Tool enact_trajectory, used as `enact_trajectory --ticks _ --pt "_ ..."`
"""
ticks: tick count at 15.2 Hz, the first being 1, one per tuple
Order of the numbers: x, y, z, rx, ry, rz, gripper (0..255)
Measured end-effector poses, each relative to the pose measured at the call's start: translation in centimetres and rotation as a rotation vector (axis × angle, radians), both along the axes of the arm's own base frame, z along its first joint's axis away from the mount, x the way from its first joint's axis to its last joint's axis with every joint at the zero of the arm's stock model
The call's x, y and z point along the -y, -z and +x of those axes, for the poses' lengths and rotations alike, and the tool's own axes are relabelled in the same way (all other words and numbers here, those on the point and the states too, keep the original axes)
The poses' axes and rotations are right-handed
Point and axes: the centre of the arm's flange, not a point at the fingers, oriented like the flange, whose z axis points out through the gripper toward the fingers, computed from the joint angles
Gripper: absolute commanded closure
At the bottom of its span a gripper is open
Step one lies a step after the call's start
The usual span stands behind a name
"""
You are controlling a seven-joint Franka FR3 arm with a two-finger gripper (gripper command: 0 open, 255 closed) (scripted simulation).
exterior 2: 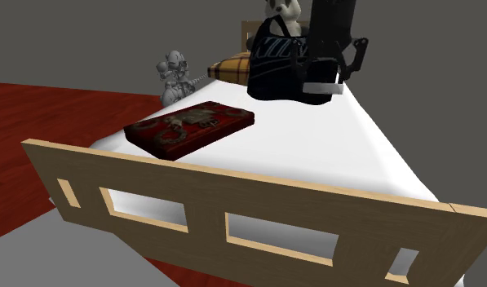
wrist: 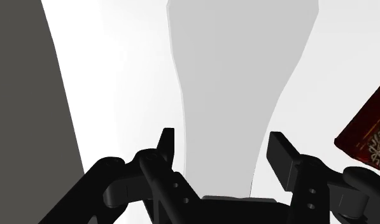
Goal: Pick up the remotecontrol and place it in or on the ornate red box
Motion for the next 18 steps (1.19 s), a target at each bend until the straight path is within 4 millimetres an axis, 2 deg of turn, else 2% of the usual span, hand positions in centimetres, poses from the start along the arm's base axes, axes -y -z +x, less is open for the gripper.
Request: enact_trajectory --ticks 6,18 --pt "-6.5 -0.6 -3.0 0.0 -0.001 0.001 255" --pt "-21.5 -0.8 -9.1 0.001 -0.003 0.002 255"
